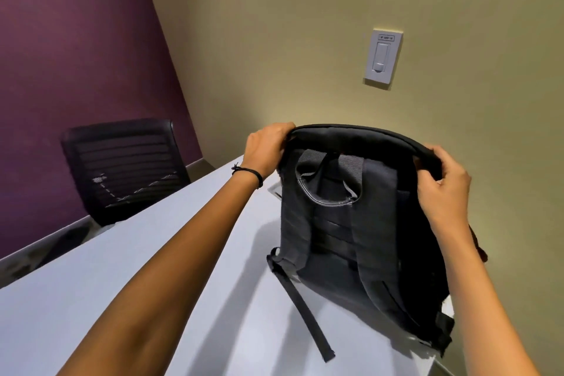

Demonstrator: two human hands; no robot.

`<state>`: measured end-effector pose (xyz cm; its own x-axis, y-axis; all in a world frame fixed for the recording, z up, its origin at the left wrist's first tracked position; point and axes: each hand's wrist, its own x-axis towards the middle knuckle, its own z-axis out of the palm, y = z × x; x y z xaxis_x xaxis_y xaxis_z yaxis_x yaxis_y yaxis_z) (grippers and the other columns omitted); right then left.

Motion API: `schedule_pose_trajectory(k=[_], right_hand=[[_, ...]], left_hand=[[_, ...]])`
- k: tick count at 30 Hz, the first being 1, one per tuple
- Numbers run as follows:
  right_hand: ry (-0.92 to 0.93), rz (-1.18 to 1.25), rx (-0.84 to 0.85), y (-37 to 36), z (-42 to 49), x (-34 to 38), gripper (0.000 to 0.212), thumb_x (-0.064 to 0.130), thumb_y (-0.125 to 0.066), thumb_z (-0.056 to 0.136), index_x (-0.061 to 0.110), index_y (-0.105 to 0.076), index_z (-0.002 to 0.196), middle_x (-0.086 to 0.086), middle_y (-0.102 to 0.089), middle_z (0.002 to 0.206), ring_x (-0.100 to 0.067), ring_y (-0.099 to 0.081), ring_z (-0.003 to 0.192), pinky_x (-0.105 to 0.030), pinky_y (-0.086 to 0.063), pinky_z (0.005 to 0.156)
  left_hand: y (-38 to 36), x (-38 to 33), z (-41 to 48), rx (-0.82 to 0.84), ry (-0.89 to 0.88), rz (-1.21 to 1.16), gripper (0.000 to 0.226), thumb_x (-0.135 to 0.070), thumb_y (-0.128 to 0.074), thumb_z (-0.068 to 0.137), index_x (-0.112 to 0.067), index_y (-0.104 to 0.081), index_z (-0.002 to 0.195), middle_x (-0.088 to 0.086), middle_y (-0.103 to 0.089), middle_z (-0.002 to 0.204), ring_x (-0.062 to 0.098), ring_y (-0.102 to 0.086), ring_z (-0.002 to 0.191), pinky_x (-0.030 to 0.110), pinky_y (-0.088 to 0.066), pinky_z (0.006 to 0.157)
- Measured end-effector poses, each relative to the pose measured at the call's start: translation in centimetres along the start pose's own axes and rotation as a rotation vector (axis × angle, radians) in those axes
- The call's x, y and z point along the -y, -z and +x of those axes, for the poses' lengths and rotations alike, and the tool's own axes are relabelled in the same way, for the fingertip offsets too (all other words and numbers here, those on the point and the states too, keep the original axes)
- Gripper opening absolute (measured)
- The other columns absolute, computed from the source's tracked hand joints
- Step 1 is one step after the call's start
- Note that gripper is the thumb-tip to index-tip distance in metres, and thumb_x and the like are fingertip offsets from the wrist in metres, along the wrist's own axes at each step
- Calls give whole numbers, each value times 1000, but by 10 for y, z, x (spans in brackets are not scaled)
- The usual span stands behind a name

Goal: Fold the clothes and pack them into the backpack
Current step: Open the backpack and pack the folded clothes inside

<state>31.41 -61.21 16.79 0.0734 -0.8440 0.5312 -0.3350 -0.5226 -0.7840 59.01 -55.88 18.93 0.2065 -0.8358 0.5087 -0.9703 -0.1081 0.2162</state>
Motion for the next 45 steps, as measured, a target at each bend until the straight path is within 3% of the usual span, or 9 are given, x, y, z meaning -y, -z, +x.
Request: schedule_pose_trajectory(k=[3,6,12,18,22,26,29,37,45], right_hand=[[16,32,42,-35,2,21,31,8,-41,72,13,-62,93,2,-60,80,-17,-50,74,-29,-41,70],[31,78,105,-75,3,44,23,-3,-45,78,8,-61,89,11,-56,70,-8,-46,69,-9,-35,60],[146,-8,252,-169,10,79,19,-10,-44,80,-9,-56,95,-24,-58,97,-28,-52,88,-27,-33,73],[293,-47,379,-242,-8,115,26,-9,-41,75,-1,-57,94,-17,-57,99,-31,-52,90,-30,-35,72],[350,-4,410,-265,-21,138,31,-10,-42,74,1,-61,96,-15,-60,100,-28,-54,92,-23,-34,74],[388,25,443,-275,-35,150,33,-12,-44,73,-1,-64,96,-16,-62,100,-27,-56,92,-14,-32,76],[389,41,468,-273,-49,152,32,-12,-47,75,0,-65,98,-14,-63,101,-23,-57,92,-13,-34,77],[316,64,526,-246,-71,138,31,-8,-55,79,8,-70,101,-3,-65,102,-17,-59,93,-25,-47,82],[259,138,515,-204,-100,132,31,-10,-58,76,10,-74,94,0,-66,90,-14,-60,84,-16,-44,72]], left_hand=[[18,32,-13,1,71,43,22,-7,-42,88,-17,-58,99,4,-66,99,32,-58,92,36,-40,65],[38,68,-21,14,162,74,22,-5,-40,90,-12,-57,101,8,-64,104,35,-57,95,35,-36,67],[87,145,-50,-82,336,207,18,-3,-34,95,-1,-51,99,18,-58,100,38,-54,88,39,-32,63],[135,200,-104,-174,447,251,19,0,-35,95,-1,-52,102,18,-58,97,35,-53,84,36,-31,63],[159,218,-131,-207,477,239,19,-5,-37,96,-3,-54,105,16,-59,99,33,-54,86,38,-37,66],[172,225,-156,-210,499,231,18,-7,-39,96,-6,-55,104,14,-61,99,33,-56,87,43,-44,69],[173,225,-173,-244,528,224,17,-9,-40,97,-6,-56,102,13,-62,99,31,-57,85,38,-40,64],[173,202,-198,-213,543,191,14,-10,-44,96,-8,-57,98,12,-60,98,28,-56,82,34,-40,65],[192,166,-221,-42,565,252,10,-15,-55,92,-15,-64,97,7,-61,101,31,-58,86,32,-37,65]])
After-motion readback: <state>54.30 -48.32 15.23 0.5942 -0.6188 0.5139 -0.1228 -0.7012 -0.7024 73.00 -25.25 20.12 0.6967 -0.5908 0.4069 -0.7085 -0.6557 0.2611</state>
